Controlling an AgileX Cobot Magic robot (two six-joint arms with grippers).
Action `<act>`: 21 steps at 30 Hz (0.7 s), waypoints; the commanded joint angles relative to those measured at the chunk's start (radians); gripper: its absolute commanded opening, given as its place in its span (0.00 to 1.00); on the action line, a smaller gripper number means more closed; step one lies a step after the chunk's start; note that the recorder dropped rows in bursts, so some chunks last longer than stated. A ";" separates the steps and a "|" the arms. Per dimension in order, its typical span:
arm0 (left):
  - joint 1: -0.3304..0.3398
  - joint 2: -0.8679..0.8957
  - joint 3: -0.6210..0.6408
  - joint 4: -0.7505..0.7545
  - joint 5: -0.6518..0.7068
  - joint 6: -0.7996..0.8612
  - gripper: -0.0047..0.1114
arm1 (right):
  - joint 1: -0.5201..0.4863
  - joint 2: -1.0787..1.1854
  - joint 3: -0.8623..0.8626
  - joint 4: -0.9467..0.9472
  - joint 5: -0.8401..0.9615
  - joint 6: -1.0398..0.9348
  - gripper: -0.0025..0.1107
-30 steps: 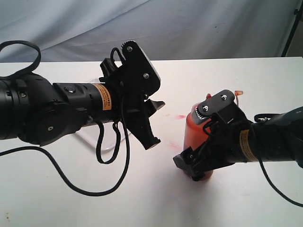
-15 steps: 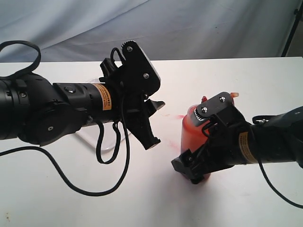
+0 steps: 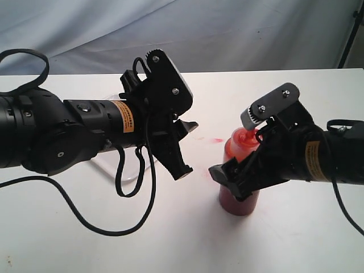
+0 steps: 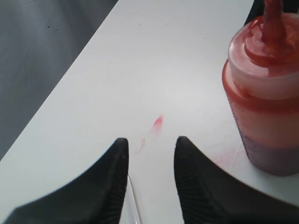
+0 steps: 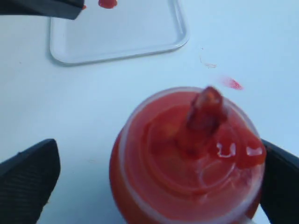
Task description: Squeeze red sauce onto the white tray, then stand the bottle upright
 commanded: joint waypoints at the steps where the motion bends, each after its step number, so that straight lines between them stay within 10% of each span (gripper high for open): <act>1: 0.004 -0.010 -0.002 -0.003 0.005 -0.002 0.32 | 0.003 -0.028 0.005 -0.005 -0.026 -0.009 0.95; 21: 0.004 -0.010 -0.002 -0.003 0.004 -0.006 0.32 | 0.003 -0.372 0.005 -0.005 0.027 0.014 0.95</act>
